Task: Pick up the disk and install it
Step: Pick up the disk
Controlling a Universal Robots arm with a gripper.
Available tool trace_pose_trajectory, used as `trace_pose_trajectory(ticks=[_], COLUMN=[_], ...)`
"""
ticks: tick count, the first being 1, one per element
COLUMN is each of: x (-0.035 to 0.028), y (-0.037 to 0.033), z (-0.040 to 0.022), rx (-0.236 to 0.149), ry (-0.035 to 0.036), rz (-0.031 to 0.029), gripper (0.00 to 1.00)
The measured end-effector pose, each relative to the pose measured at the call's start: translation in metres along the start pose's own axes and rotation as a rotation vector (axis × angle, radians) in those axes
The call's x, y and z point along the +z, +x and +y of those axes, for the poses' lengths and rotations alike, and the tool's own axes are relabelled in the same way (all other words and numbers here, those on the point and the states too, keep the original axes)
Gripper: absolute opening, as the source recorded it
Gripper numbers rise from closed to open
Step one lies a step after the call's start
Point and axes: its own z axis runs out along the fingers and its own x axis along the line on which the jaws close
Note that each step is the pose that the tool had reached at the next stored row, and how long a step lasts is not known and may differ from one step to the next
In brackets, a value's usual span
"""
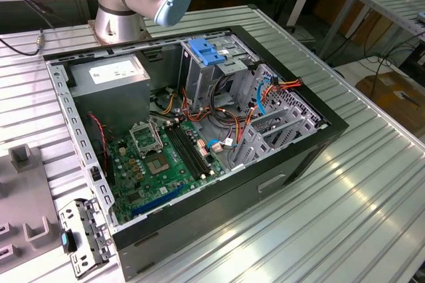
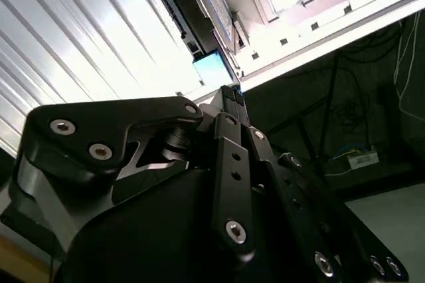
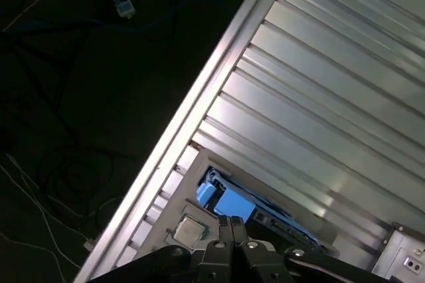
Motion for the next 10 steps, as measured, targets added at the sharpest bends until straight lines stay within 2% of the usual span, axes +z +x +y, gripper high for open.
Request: trace_pose_trajectory(ticks=[10], x=[0.0000], y=[0.0000], z=[0.0000], rx=[-0.202], ry=[-0.0012], rz=[0.0087], gripper=[0.11])
